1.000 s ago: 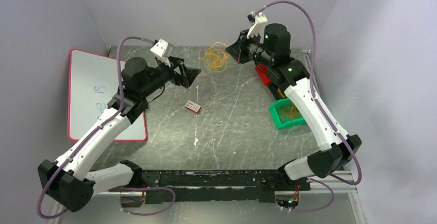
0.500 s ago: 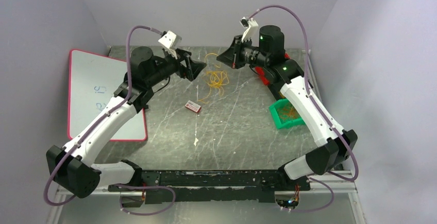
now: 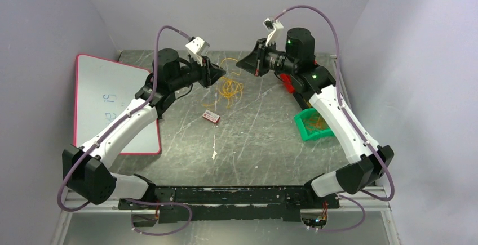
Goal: Untangle the cables
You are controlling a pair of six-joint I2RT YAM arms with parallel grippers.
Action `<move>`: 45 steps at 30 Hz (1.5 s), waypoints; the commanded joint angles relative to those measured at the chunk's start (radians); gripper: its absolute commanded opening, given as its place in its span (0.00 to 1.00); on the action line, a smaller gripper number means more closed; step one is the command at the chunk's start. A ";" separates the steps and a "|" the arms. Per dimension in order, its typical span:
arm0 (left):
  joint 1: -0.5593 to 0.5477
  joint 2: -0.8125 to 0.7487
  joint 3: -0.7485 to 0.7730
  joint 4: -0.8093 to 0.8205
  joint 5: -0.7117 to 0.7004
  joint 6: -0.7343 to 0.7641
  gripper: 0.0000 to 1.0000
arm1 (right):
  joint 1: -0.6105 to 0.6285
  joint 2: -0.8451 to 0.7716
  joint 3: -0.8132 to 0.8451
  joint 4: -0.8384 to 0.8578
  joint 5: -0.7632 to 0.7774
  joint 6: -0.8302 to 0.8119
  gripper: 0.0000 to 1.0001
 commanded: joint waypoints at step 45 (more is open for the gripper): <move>-0.001 0.009 0.301 -0.265 0.123 -0.016 0.07 | 0.158 -0.036 -0.483 0.727 0.671 -0.049 0.66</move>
